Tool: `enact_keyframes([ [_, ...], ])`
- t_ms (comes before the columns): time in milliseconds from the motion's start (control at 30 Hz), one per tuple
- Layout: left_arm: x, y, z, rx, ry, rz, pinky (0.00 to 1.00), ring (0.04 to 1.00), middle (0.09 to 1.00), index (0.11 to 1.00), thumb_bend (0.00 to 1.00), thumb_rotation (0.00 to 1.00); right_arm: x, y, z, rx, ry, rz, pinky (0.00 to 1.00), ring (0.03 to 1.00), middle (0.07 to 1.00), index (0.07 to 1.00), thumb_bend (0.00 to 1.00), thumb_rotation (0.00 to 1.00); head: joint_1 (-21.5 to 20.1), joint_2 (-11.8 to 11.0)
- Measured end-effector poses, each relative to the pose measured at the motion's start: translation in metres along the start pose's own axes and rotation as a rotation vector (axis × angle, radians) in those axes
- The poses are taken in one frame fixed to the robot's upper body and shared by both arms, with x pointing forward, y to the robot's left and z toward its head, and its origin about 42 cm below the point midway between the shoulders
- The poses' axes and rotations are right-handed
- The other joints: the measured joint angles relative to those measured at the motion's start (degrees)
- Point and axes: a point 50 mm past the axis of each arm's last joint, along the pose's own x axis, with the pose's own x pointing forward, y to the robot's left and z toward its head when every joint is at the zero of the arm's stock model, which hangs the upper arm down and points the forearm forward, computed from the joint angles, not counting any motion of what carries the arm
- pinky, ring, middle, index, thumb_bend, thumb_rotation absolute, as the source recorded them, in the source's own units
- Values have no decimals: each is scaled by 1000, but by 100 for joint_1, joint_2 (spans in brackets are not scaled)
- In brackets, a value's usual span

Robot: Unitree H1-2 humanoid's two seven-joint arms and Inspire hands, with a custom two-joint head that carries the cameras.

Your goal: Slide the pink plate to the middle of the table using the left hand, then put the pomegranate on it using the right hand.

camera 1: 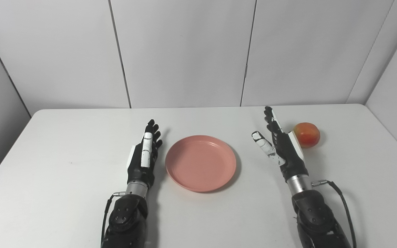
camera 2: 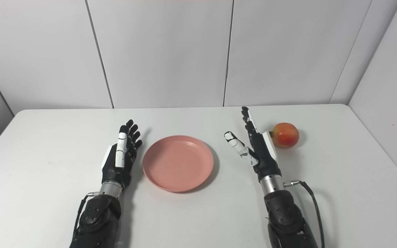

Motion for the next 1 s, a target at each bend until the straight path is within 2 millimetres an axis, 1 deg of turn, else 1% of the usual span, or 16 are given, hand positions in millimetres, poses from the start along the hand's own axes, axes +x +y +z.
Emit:
enact_keyframes([
  [133,0,-2,0,-11,-1,1,950,982,987,982,612,1000,3,-10,6,-43,-25,-45,992,1000,1000,1000,639,797,-9,-9],
  [233,0,-2,0,-26,-2,5,941,974,979,972,614,1000,5,-18,12,-80,-45,-76,951,982,994,997,624,770,-53,0],
  [333,0,-2,0,-33,-2,2,941,974,979,970,609,1000,7,-28,14,-130,-56,-113,933,970,988,996,617,764,-70,-9],
  [367,0,-2,0,-36,-3,2,938,973,979,969,610,1000,8,-31,15,-142,-61,-122,927,965,981,992,639,731,-70,-9],
  [433,0,-2,0,-36,-3,1,935,972,977,967,611,1000,10,-37,18,-152,-71,-143,919,961,975,990,661,701,-106,-26],
  [533,0,-2,0,-43,-3,-2,946,980,985,975,610,1000,15,-46,22,-170,-87,-185,938,974,981,998,720,697,-158,-26],
  [567,0,-2,0,-47,-2,-6,948,981,986,976,610,1000,16,-49,23,-185,-91,-193,941,975,981,999,724,698,-158,-26],
  [633,0,-2,0,-48,-1,-14,962,990,993,983,607,1000,17,-57,24,-222,-96,-210,957,970,974,1000,725,660,-185,-35],
  [667,0,-1,0,-49,0,-17,962,990,993,983,607,1000,18,-62,24,-244,-98,-227,958,970,974,1000,726,658,-185,-35],
  [833,0,1,0,-44,0,-23,958,986,993,986,621,1000,19,-86,17,-331,-76,-286,937,971,978,1000,770,625,-229,-53],
  [933,0,2,0,-41,0,-26,964,989,995,987,617,1000,19,-93,13,-358,-61,-312,939,974,981,1000,768,597,-246,-62],
  [1000,0,3,0,-47,0,-26,967,993,997,989,615,1000,19,-94,9,-361,-49,-315,937,974,980,1000,786,579,-290,-62],
])
